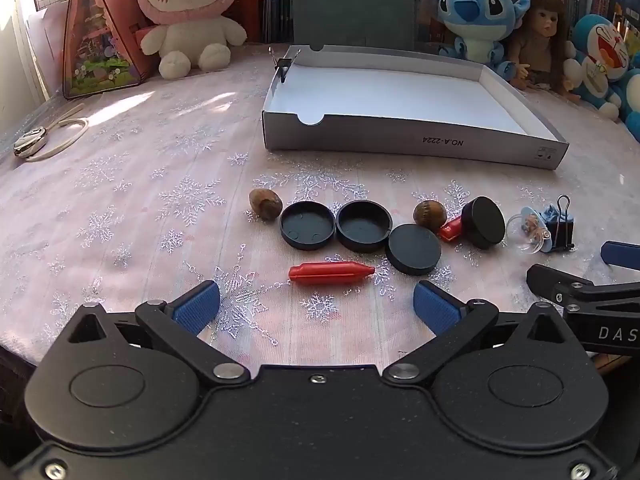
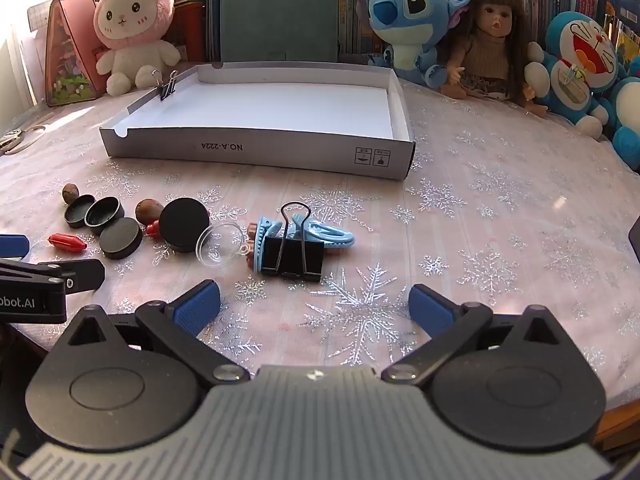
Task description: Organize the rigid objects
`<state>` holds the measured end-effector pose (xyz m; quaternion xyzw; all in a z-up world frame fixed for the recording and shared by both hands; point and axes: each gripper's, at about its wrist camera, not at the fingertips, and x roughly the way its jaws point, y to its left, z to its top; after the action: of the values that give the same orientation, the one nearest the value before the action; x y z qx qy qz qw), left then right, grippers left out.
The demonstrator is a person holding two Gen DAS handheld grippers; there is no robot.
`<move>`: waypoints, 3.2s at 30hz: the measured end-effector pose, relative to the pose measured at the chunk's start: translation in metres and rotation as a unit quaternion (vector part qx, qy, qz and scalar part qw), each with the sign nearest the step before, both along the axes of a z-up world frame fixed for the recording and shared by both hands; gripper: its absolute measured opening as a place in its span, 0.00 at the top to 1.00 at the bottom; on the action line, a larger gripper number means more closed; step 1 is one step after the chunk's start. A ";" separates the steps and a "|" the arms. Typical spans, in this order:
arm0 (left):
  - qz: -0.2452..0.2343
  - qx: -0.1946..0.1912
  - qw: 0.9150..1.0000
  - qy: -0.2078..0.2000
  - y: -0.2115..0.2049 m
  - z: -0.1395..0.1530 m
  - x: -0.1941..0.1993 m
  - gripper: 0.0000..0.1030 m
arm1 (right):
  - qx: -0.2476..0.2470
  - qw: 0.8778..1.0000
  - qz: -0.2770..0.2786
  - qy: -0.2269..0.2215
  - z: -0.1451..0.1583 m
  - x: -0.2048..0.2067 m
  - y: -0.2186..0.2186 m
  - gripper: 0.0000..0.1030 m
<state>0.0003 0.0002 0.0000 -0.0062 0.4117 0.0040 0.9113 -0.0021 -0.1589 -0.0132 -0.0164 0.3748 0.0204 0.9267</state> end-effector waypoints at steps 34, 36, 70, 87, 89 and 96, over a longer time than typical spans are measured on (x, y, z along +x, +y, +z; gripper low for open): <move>0.000 0.005 1.000 0.024 -0.002 -0.002 0.008 0.00 | 0.000 1.000 0.000 -0.003 0.001 -0.001 0.001 0.00; 0.000 0.005 1.000 0.025 -0.002 -0.002 0.008 0.00 | 0.000 1.000 0.000 -0.003 0.001 -0.001 0.001 0.00; 0.002 0.002 1.000 0.020 0.000 0.000 0.008 0.00 | 0.000 1.000 -0.006 -0.012 -0.002 -0.004 0.001 0.00; 0.012 0.001 1.000 0.011 -0.001 0.001 0.005 0.00 | 0.001 1.000 0.006 -0.027 -0.002 -0.006 -0.002 0.00; 0.011 0.002 1.000 0.009 -0.001 0.001 0.004 0.00 | 0.000 0.999 0.006 -0.034 -0.003 -0.008 -0.002 0.00; 0.004 0.005 1.000 -0.003 -0.002 0.000 -0.001 0.00 | 0.006 0.999 -0.006 -0.047 -0.006 -0.009 0.000 0.00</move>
<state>-0.0004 -0.0013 0.0003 -0.0033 0.4090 0.0092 0.9125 -0.0116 -0.1588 -0.0189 -0.0097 0.3308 0.0161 0.9435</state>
